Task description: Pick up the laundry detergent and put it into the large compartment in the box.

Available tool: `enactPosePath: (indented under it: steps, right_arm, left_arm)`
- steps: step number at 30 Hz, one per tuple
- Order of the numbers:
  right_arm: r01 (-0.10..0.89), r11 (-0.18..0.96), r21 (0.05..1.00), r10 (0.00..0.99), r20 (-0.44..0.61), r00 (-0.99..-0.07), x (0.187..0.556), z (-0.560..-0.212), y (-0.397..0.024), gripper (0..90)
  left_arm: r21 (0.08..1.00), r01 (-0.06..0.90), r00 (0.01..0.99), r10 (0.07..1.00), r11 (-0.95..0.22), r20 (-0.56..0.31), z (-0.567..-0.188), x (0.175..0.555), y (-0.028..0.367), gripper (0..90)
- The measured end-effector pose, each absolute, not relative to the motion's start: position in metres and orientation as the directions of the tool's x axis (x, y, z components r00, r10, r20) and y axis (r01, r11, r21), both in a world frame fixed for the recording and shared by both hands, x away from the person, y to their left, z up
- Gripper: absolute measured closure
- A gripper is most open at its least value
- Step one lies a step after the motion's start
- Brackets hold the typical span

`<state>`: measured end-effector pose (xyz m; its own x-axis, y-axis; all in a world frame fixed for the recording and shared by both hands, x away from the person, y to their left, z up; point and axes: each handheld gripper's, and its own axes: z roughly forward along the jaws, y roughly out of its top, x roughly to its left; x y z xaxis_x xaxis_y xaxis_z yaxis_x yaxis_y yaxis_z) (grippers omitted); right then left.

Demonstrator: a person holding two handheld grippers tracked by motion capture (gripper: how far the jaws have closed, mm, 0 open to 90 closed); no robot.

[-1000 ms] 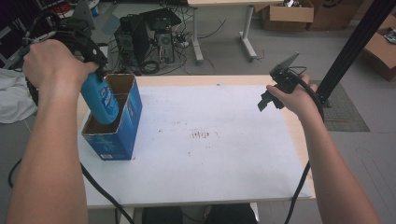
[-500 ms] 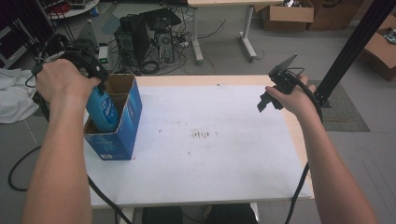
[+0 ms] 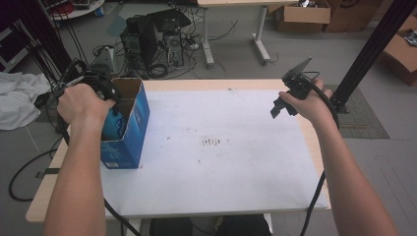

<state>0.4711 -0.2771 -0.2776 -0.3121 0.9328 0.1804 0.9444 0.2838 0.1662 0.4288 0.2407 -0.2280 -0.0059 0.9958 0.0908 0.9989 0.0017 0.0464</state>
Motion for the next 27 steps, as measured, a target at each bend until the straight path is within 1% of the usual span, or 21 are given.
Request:
enactPosePath:
  steps: [14,19,27]
  right_arm:
    - [0.946,0.278,0.166,0.934,0.183,-0.306,0.472,-0.280,-0.279,16.9]
    - [0.946,0.282,0.160,0.933,0.183,-0.309,0.472,-0.283,-0.279,16.9]
    - [0.946,0.282,0.163,0.933,0.183,-0.310,0.472,-0.284,-0.278,16.9]
  left_arm:
    - [0.001,1.000,0.012,0.995,-0.013,0.100,-0.265,0.434,0.240,38.4]
    - [0.000,1.000,0.009,0.997,-0.009,0.082,-0.271,0.432,0.242,38.4]
    - [0.004,1.000,0.006,0.996,-0.007,0.092,-0.275,0.431,0.242,38.4]
